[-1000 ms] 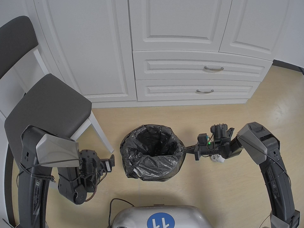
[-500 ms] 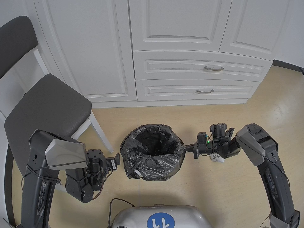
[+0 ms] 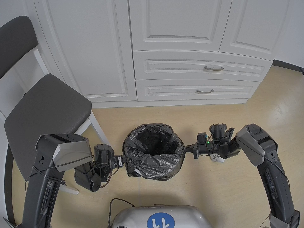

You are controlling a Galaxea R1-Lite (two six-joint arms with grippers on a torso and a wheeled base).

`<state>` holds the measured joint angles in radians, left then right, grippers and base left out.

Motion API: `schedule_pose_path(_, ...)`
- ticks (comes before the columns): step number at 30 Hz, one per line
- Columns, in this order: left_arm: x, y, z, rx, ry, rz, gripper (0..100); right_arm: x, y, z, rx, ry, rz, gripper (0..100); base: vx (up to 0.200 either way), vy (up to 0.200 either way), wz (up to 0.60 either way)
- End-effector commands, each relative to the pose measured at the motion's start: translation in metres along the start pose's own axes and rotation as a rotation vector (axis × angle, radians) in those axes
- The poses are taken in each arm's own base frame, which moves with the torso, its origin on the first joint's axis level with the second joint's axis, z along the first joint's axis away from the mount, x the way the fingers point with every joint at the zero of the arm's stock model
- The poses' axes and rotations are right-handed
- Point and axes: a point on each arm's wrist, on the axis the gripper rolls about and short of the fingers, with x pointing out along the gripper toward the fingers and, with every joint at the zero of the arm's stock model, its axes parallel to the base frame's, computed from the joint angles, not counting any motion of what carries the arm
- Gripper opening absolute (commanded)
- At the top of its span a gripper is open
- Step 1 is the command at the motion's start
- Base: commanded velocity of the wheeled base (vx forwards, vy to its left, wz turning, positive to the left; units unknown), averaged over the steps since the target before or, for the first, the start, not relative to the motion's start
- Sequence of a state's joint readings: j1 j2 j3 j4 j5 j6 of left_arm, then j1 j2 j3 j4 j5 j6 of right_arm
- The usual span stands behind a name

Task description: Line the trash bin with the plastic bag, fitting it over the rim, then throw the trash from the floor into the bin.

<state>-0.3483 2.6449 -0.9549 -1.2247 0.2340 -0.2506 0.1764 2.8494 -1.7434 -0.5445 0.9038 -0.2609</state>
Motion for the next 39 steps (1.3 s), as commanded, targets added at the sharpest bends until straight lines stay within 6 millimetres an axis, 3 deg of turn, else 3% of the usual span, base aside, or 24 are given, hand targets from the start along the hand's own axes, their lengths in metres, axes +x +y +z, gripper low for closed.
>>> schedule_pose_path(1,0.028,0.001,0.027,-0.016,-0.011,0.018,100,0.000,0.000,-0.001,0.002,0.002,0.000,0,0.000,0.000,0.00)
schedule_pose_path(6,0.047,0.000,0.041,-0.015,0.004,0.027,100,0.000,0.000,-0.001,0.002,0.003,-0.004,0,0.000,0.000,0.00)
schedule_pose_path(11,0.047,-0.002,0.040,-0.012,0.011,0.026,100,0.000,0.000,-0.001,0.002,0.003,-0.006,0,0.000,0.000,0.00)
schedule_pose_path(15,0.041,-0.001,0.034,0.007,0.038,0.028,100,0.000,0.000,-0.001,-0.005,0.001,-0.013,0,0.000,0.000,0.00)
schedule_pose_path(24,0.005,-0.004,0.027,0.037,0.069,0.008,100,-0.004,-0.003,-0.002,-0.043,-0.010,-0.026,0,0.000,0.000,0.00)
schedule_pose_path(33,-0.018,-0.020,0.004,0.071,0.085,-0.044,100,-0.014,-0.016,-0.003,-0.070,-0.026,-0.060,0,0.000,0.000,0.00)
schedule_pose_path(39,-0.021,-0.020,0.000,0.071,0.086,-0.047,100,-0.011,-0.025,-0.003,-0.081,-0.034,-0.109,0,0.000,0.000,0.00)
